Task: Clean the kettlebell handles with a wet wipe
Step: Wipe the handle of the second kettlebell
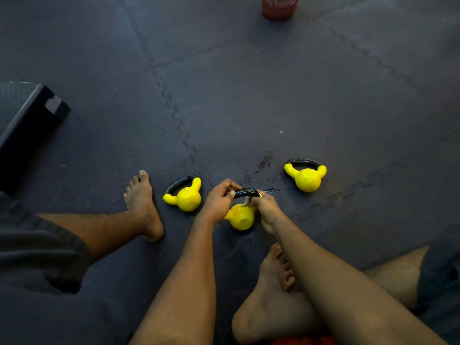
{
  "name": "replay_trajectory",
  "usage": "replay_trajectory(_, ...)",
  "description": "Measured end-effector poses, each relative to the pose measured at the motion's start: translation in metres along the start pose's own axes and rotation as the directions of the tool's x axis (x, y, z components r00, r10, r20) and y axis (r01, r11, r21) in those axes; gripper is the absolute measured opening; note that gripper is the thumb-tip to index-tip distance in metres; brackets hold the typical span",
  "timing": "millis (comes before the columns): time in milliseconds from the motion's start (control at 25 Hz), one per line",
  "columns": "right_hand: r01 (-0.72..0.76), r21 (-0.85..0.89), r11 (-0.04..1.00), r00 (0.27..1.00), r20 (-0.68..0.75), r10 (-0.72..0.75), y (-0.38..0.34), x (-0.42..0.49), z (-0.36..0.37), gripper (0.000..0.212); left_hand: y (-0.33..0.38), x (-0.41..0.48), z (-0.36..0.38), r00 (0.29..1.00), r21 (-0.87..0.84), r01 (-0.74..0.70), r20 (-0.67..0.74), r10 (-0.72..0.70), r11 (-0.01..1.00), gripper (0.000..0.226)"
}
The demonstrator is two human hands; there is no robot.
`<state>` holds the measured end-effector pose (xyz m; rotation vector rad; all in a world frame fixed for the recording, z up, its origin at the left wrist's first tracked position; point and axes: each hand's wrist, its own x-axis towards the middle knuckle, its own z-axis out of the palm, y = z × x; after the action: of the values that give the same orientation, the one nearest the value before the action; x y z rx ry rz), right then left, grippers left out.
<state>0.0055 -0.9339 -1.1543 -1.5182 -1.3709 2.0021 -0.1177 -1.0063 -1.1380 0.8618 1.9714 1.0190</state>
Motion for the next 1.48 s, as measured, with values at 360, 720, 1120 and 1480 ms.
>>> replay_trajectory(360, 0.039, 0.148, 0.988, 0.979, -0.203, -0.008, 0.023, -0.019, 0.019, 0.045, -0.009, 0.002, 0.002, 0.995, 0.025, 0.001, -0.103, 0.002, 1.000, 0.021)
replay_trajectory(720, -0.028, 0.025, 0.999, 0.997, 0.077, 0.026, 0.001, -0.007, -0.002, 0.042, -0.008, 0.003, 0.000, 0.999, -0.021, -0.042, -0.012, 0.042, 0.999, 0.028)
replay_trajectory(1120, 0.021, -0.019, 1.000, 0.951, -0.307, -0.025, 0.031, -0.032, 0.023, 0.054, -0.002, 0.005, 0.010, 0.998, 0.078, -0.003, -0.066, 0.008, 0.997, 0.019)
replay_trajectory(1480, -0.005, -0.094, 0.996, 0.921, -0.389, -0.032, 0.020, -0.042, 0.030, 0.057, -0.001, 0.003, 0.013, 0.998, 0.075, -0.006, -0.066, 0.011, 0.997, 0.017)
